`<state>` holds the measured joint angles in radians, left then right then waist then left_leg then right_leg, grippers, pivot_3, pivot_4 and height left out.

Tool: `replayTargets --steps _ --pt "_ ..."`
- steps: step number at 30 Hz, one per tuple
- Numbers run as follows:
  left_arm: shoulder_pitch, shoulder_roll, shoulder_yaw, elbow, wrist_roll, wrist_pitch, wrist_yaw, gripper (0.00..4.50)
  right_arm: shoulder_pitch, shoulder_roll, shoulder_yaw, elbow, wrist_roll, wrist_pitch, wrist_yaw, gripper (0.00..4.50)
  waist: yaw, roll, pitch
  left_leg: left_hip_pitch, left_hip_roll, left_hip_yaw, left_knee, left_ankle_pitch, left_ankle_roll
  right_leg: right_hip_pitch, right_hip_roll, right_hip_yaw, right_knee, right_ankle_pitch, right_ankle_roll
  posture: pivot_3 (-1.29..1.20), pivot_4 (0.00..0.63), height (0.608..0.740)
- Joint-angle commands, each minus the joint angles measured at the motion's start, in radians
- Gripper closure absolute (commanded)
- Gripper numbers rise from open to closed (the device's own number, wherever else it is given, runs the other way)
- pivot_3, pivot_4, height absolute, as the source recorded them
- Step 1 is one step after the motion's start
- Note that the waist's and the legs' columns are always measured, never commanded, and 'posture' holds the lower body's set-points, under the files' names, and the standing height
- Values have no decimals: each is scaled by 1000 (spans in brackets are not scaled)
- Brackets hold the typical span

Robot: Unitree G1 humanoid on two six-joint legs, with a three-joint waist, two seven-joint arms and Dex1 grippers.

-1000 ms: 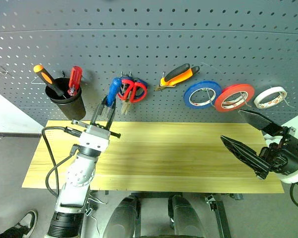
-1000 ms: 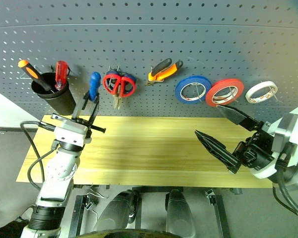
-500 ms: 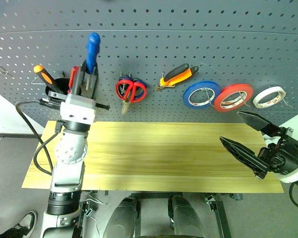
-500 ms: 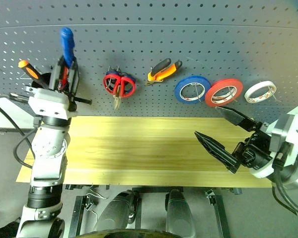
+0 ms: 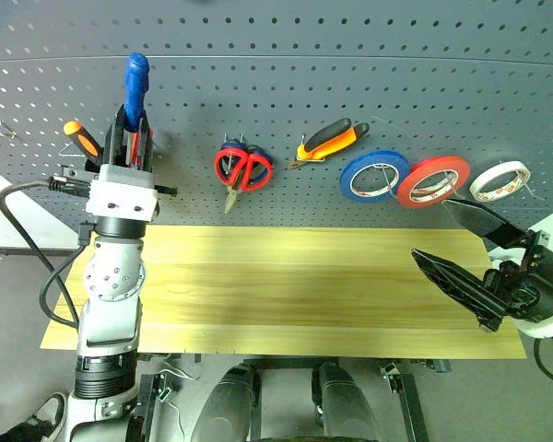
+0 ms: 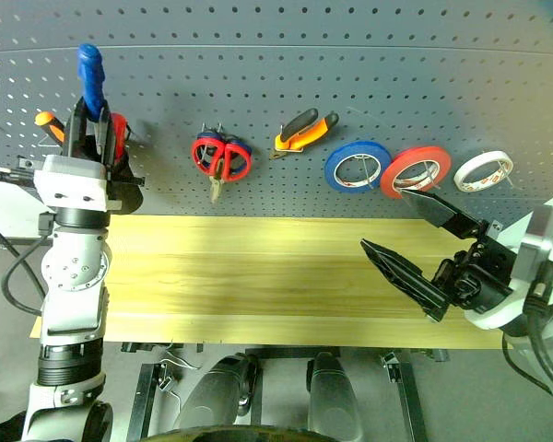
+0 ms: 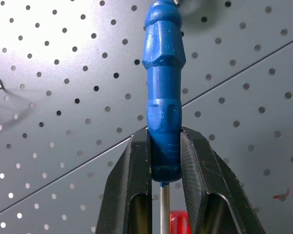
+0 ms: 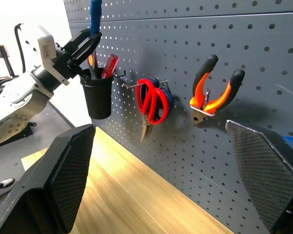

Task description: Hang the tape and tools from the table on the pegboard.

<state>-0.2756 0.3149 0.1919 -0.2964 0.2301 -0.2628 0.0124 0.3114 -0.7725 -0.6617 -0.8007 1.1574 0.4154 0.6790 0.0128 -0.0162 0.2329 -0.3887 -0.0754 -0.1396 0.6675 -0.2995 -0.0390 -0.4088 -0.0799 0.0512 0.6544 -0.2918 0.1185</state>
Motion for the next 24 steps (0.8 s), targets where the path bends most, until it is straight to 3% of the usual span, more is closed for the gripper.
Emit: replayTargets --steps 1,8,16,24 --pt "7 20 49 -4 6 -3 27 4035 -12 -17 -26 -4 6 -5 10 0 0 0 0 0 0 0 0 0 0 0 0 0 0 0 0 -6 197 723" --pt "25 4 54 48 -3 16 49 4035 -29 -35 -37 -2 33 9 6 0 0 -1 0 0 0 0 0 0 0 0 0 0 0 0 0 -26 204 723" --pt "64 -25 49 59 0 24 73 4035 -59 -79 -116 -25 174 29 -38 0 -2 -1 0 0 0 0 0 0 0 0 -1 0 0 0 0 -50 213 723" --pt "74 -37 47 46 3 50 83 4035 -53 -101 -134 -15 188 44 -42 0 -2 -1 -1 0 0 0 0 0 0 0 -1 0 0 0 0 -57 211 723"
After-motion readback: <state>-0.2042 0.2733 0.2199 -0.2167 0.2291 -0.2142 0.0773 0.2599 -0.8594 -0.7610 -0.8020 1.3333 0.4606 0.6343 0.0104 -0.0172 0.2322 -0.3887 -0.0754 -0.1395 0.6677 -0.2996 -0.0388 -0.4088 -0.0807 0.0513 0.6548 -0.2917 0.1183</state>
